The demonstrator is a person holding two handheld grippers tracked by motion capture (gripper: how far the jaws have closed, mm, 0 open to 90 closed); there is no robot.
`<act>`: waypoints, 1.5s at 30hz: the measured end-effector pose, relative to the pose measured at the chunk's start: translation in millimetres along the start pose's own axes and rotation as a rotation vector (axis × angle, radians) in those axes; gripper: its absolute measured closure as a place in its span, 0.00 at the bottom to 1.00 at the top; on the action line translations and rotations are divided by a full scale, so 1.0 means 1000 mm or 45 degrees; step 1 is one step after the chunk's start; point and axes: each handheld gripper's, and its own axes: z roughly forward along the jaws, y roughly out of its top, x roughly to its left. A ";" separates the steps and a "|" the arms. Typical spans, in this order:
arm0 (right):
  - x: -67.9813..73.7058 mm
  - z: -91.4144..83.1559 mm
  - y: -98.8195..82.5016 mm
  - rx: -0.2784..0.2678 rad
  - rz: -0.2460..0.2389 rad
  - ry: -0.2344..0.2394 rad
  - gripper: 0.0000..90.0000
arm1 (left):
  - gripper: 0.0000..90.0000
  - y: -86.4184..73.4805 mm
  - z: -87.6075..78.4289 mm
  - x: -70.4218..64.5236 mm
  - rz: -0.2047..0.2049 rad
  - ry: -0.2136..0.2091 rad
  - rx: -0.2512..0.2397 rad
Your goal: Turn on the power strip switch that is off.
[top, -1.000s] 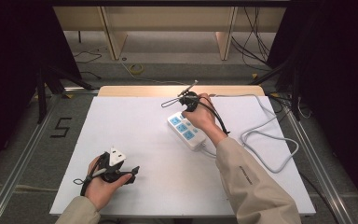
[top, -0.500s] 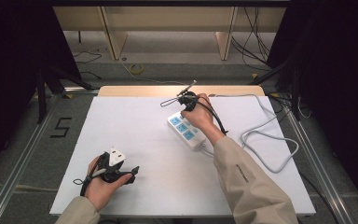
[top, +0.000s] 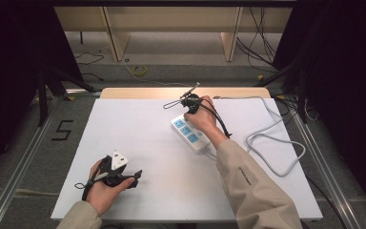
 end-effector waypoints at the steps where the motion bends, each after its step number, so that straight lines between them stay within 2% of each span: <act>1: 0.000 0.000 0.000 -0.002 0.000 -0.001 1.00 | 0.25 0.000 0.000 0.000 0.000 0.000 0.000; 18: 0.000 0.003 0.001 0.001 -0.003 0.011 1.00 | 0.25 0.000 0.000 0.000 -0.005 0.001 0.000; 27: -0.001 0.004 0.001 0.006 0.027 0.025 1.00 | 0.25 0.000 0.000 0.000 0.000 0.001 0.000; 45: 0.003 0.006 0.001 0.008 0.019 -0.007 1.00 | 0.25 0.000 -0.001 0.000 -0.005 0.004 -0.004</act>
